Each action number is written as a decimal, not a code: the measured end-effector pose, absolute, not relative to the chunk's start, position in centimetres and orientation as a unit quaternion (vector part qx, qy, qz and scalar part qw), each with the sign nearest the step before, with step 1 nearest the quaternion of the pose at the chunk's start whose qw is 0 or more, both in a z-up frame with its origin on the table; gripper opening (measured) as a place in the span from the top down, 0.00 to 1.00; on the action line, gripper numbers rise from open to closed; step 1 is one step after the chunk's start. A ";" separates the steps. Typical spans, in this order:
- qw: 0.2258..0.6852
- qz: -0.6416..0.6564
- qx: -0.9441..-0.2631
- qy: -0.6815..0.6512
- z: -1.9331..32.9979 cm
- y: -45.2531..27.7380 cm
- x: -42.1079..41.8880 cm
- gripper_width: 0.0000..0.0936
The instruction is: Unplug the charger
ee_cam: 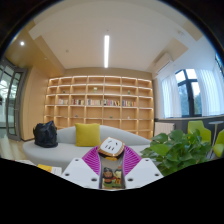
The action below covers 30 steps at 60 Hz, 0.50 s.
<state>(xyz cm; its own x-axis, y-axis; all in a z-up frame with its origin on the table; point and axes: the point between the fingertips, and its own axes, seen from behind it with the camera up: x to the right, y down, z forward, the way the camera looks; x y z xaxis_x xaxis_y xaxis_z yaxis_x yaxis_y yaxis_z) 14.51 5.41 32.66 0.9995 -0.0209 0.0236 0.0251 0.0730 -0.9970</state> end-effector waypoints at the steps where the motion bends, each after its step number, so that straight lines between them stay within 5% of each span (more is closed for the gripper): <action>1: 0.734 -0.022 -0.678 -0.003 33.2 5.3 15.1 0.74; 6: 0.726 -0.031 -0.687 -0.004 32.6 4.8 17.5 0.74; 10: 0.691 -0.033 -0.722 -0.004 27.8 4.0 19.1 0.74; 14: 0.642 -0.044 -0.766 0.001 19.3 3.2 21.4 0.72; 21: 0.557 -0.051 -0.829 0.011 11.2 1.3 23.7 0.69; 30: 0.506 -0.042 -0.861 0.005 5.1 -0.1 24.7 0.63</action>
<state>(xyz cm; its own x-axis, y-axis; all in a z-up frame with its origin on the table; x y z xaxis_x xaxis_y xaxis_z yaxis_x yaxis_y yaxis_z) 24.71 -0.10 5.07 0.9964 -0.0521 0.0671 0.0332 -0.4873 -0.8726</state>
